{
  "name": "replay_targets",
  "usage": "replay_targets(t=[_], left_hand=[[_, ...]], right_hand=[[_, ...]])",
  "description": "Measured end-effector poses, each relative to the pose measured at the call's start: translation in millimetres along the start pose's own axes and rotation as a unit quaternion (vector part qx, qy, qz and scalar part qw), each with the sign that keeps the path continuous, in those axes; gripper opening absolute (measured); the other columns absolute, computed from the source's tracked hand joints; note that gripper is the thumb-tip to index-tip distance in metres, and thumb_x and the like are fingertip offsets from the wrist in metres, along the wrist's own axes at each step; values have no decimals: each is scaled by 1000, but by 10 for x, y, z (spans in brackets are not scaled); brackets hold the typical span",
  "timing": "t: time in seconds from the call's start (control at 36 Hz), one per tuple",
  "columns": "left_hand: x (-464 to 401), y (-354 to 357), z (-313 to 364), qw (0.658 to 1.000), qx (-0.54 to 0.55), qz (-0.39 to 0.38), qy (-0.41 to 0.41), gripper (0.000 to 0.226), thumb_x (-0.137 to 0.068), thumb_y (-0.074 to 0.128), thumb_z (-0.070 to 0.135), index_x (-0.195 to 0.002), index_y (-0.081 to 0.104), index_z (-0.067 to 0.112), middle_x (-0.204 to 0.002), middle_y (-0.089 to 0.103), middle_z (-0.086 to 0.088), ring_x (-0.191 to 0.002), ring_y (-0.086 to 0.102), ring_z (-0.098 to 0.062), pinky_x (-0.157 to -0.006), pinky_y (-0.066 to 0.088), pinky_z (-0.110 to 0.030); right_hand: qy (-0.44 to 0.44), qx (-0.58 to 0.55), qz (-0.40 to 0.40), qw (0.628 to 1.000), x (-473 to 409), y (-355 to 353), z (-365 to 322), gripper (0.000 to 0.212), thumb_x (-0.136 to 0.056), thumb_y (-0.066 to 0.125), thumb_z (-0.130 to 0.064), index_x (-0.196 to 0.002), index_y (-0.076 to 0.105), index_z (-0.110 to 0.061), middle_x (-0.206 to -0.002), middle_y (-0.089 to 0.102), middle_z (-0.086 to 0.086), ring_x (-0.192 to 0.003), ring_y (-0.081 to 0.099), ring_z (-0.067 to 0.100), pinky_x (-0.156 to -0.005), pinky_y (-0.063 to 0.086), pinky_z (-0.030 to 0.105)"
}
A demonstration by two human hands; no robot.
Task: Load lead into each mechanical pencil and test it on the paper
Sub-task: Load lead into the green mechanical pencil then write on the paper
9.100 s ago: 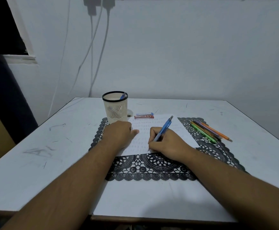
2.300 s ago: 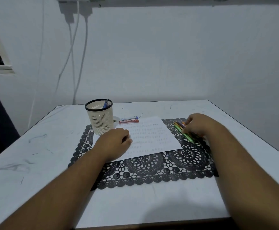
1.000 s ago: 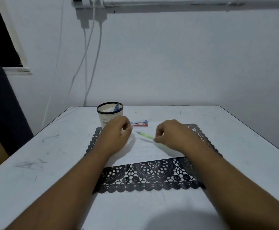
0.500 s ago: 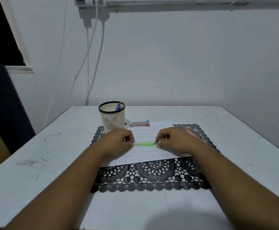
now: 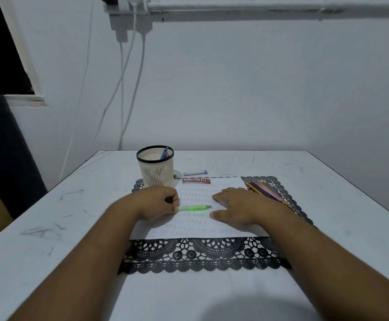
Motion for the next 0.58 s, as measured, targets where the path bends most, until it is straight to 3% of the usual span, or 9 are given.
replay_targets(t=[0.22, 0.33, 0.39, 0.47, 0.53, 0.58], left_hand=[[57, -24, 43, 999, 1, -37, -6, 10, -99, 65, 31, -89, 66, 31, -94, 67, 15, -90, 57, -5, -72, 41, -26], [53, -29, 100, 1000, -8, -5, 9, 11, -100, 60, 27, -89, 63, 31, -93, 68, 12, -89, 60, -8, -71, 42, -27], [52, -44, 155, 999, -5, 18, 27, 13, -100, 58, 25, -89, 60, 32, -95, 68, 11, -91, 60, -9, -70, 42, -27], [63, -35, 245, 998, 35, 31, 52, 12, -102, 58, 25, -91, 59, 29, -94, 69, 7, -92, 63, -15, -77, 49, -34], [70, -35, 273, 996, 46, 41, 63, 10, -101, 59, 27, -92, 59, 30, -93, 70, 6, -91, 64, -17, -83, 52, -39], [73, -43, 290, 995, 49, 58, 72, 7, -100, 61, 29, -95, 60, 33, -90, 69, 8, -87, 64, -15, -80, 53, -38]], right_hand=[[0, -9, -21, 1000, 84, -80, -33, 75, -96, 58, -68, -161, 33, -40, -171, 23, -9, -156, 25, 21, -125, 27, 46], [-15, -21, 4, 1000, 55, -111, -38, 68, -93, 63, -66, -155, 44, -43, -163, 35, -10, -149, 36, 20, -120, 35, 46], [-34, -74, 52, 995, 23, -178, -61, 53, -93, 67, -59, -143, 57, -44, -145, 54, -12, -129, 54, 15, -107, 46, 40], [-60, -164, 115, 978, -11, -278, -71, 10, -96, 72, -37, -106, 75, -39, -90, 67, -17, -79, 60, 5, -70, 48, 28], [-70, -190, 134, 970, -27, -306, -67, 12, -96, 71, -30, -86, 75, -32, -74, 66, -12, -66, 55, 7, -60, 42, 27], [-68, -197, 136, 968, -24, -309, -79, 18, -97, 70, -29, -80, 74, -28, -66, 65, -16, -61, 51, 5, -58, 37, 26]])
Point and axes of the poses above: each hand's wrist, its own x-axis away from the middle knuckle, its own y-axis out of the palm, z = x × y, the point moved 9 cm from there along -x, towards the middle knuckle
